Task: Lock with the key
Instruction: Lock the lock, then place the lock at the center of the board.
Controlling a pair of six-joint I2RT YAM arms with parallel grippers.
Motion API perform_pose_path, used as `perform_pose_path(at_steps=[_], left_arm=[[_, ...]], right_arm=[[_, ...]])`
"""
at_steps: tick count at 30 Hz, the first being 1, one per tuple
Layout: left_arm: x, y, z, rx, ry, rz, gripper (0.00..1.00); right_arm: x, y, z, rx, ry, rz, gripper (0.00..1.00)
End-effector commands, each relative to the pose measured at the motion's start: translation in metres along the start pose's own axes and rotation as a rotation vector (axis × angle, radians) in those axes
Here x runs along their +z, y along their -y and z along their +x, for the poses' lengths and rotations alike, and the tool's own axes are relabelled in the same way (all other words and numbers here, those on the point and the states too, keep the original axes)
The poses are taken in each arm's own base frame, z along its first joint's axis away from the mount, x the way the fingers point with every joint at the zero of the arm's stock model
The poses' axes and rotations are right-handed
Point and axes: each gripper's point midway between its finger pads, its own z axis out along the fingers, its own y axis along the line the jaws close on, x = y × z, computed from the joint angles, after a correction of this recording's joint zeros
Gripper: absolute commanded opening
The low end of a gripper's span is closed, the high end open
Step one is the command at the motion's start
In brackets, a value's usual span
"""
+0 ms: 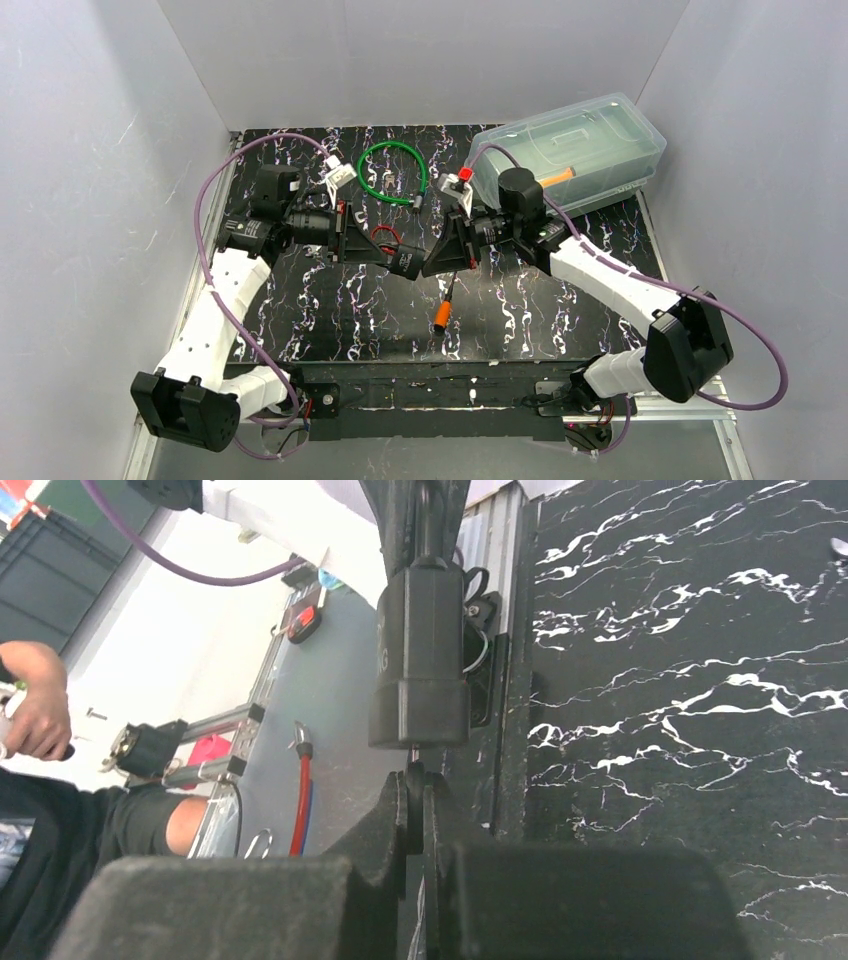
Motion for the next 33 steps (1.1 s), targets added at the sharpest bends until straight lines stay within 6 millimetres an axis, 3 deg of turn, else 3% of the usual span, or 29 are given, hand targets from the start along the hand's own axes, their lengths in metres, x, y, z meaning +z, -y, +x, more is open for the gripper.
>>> perform_pose_path(at_steps=[1,10,13,23,28,33], left_arm=[[-0.025,0.023,-0.04,0.135,0.098,0.006,0.0],[-0.04,0.011,-0.056,0.132,0.135,-0.026,0.0],[-0.044,-0.011,-0.052,0.172,0.103,-0.134,0.0],[-0.043,-0.062,0.019,0.169,-0.128,-0.261,0.0],[-0.025,-0.085,0.067,0.081,-0.321,-0.238,0.0],[-0.003,-0.096,0.101,-0.007,-0.473,-0.163,0.0]], right_arm=[[-0.022,-0.003,0.006,0.032,0.054,0.003,0.01],[-0.035,0.0,0.011,0.063,0.093,0.03,0.01],[-0.04,0.002,0.012,0.063,0.101,0.046,0.01],[-0.05,-0.004,0.009,-0.019,0.031,0.09,0.01],[-0.05,-0.002,0.011,-0.008,0.034,0.096,0.01],[-0.05,-0.002,0.013,-0.014,0.035,0.106,0.01]])
